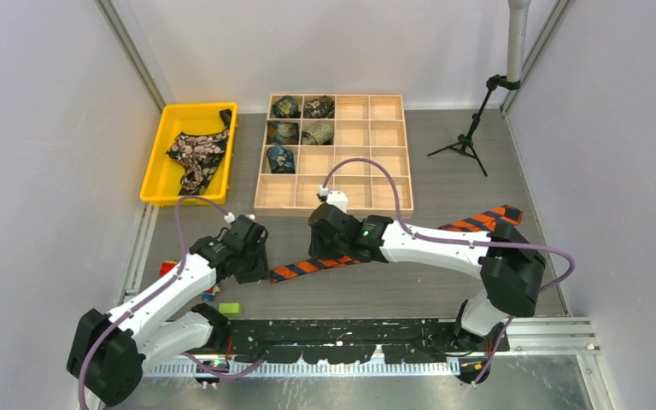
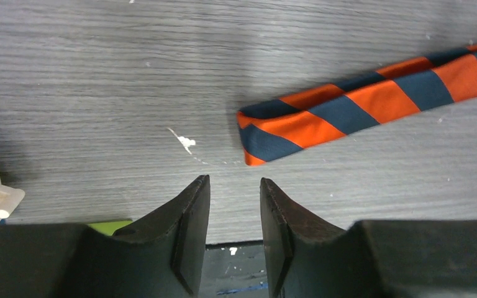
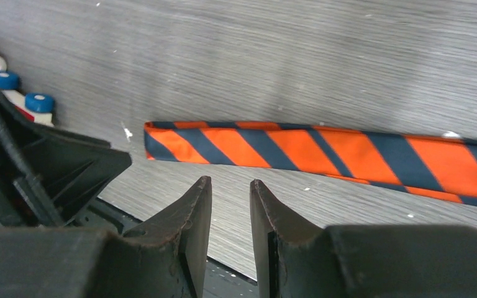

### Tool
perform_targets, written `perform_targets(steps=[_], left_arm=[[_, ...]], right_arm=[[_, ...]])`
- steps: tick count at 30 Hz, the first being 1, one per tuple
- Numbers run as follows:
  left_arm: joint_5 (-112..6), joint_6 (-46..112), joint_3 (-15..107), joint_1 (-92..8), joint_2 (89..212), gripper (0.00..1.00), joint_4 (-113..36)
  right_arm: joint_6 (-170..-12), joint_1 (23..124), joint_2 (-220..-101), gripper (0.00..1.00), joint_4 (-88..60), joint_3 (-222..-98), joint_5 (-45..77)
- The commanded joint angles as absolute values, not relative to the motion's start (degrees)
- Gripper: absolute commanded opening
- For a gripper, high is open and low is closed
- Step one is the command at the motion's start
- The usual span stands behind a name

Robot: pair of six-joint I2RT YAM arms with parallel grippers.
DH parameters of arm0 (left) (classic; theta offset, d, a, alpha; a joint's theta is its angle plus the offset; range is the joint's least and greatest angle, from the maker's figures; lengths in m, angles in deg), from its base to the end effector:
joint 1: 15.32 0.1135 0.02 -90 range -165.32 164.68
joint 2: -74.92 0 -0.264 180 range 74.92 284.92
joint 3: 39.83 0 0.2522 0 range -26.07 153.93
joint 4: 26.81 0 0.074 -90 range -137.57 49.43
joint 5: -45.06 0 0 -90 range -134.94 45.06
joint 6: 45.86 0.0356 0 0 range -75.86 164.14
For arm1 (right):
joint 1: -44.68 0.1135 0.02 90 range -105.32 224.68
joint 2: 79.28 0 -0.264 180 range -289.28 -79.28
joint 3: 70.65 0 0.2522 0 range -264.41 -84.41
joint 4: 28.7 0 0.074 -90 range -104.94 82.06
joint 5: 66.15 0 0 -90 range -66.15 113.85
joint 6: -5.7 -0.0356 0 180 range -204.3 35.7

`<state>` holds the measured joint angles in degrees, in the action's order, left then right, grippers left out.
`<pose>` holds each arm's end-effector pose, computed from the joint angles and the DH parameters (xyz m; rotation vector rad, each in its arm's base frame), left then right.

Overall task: Roll the ties
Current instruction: Roll the tie at the center of the board.

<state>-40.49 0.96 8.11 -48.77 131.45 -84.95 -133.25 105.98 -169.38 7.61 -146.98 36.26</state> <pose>0.1409 -0.0898 0.1955 -0.2564 2.7512 -0.2685 0.1677 0.2904 0.2341 -0.1714 2.5048 0.5915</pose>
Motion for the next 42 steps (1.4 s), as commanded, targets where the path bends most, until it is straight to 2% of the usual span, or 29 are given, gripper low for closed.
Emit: perform_targets(steps=[1, 26, 36, 39, 42], left_arm=[[-43.54, -1.76, 4.77, -44.24, 128.06, 0.36, -78.76], [-49.10, -10.19, -4.88, -39.42, 126.52, 0.32, -66.43], [-48.53, -9.92, -5.12, -39.01, 126.50, 0.27, -66.73], [-48.29, -10.22, -4.57, -38.96, 125.15, 0.30, -68.30], [-47.93, -11.08, -4.27, -38.96, 123.11, 0.38, -70.05]], right_arm=[[-131.89, 107.17, -172.33, 0.34, 3.54, -151.08, 34.23], [-130.60, 107.57, -181.06, 0.32, 0.69, -154.69, 31.51], [-132.53, 107.56, -184.84, 0.30, -2.56, -150.99, 31.01], [-133.26, 107.60, -185.91, 0.30, -3.94, -149.50, 30.54], [-133.86, 107.59, -186.85, 0.30, -4.90, -148.75, 30.30]])
